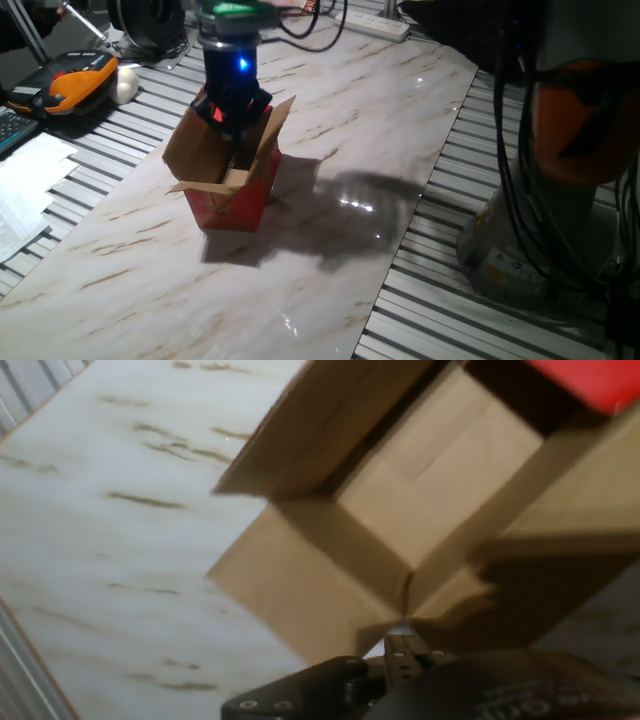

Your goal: Cover the box

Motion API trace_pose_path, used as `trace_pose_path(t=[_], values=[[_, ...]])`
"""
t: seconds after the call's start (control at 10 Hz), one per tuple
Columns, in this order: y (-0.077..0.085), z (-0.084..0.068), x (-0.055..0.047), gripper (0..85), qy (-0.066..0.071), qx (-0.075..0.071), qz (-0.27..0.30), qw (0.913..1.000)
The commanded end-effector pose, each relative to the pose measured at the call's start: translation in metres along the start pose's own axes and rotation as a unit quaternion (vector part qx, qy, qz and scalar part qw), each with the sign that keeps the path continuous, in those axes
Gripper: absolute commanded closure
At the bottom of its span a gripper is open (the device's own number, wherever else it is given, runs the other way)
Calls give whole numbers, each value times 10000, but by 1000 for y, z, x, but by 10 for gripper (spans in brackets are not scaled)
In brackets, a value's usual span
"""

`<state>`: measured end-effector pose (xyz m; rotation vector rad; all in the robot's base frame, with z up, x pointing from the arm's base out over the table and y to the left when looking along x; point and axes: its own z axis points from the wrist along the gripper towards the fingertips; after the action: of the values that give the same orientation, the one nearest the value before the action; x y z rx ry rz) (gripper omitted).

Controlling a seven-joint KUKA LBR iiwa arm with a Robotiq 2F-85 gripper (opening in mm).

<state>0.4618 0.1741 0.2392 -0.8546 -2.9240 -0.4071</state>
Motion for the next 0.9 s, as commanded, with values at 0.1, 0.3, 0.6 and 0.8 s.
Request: trace_pose_path(t=[0.1, 0.3, 0.6, 0.8], values=[[38, 10, 24, 850, -26, -33, 178, 9998], [49, 17, 27, 850, -106, -41, 284, 9995], [62, 28, 26, 850, -260, 5, 405, 9988], [63, 37, 19, 850, -488, 193, 415, 9978]])
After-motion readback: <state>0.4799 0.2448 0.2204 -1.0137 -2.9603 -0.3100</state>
